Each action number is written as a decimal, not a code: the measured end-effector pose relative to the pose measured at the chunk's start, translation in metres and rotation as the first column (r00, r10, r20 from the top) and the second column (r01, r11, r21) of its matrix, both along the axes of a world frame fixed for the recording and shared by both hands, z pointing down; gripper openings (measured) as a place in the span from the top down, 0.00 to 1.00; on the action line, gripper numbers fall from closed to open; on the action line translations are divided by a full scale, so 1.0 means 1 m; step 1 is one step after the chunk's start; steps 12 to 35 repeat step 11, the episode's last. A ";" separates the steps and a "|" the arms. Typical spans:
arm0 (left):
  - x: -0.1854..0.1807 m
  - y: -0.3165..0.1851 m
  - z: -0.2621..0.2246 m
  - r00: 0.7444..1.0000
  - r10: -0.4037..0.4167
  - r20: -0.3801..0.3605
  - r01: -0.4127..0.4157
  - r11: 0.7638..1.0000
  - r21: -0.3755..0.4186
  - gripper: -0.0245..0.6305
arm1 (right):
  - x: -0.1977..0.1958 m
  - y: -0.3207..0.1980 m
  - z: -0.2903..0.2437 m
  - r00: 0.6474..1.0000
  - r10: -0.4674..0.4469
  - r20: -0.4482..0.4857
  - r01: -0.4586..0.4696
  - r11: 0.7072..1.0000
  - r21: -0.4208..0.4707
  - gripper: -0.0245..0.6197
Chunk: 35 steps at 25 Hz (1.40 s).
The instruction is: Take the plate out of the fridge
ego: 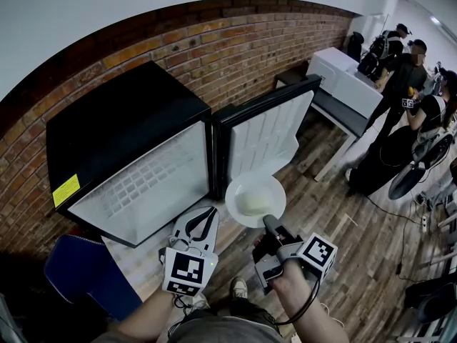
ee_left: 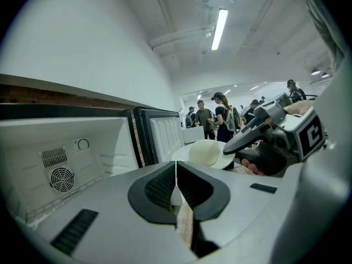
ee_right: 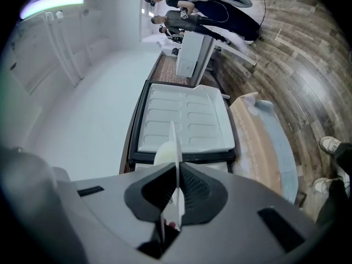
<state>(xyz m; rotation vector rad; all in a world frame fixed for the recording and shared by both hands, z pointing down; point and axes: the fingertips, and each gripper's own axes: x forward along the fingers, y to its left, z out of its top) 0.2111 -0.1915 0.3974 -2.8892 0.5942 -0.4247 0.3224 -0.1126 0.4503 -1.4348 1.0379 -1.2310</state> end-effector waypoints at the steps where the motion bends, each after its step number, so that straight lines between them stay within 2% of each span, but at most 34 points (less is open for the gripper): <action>1: 0.000 0.000 0.000 1.000 0.000 0.000 0.000 1.000 0.001 0.93 | 0.000 0.000 0.000 1.000 -0.002 0.000 0.002 1.000 0.000 0.91; 35: -0.001 -0.001 -0.001 1.000 -0.003 0.001 0.003 1.000 -0.001 0.93 | -0.001 -0.001 -0.001 1.000 -0.005 0.008 0.005 1.000 0.002 0.91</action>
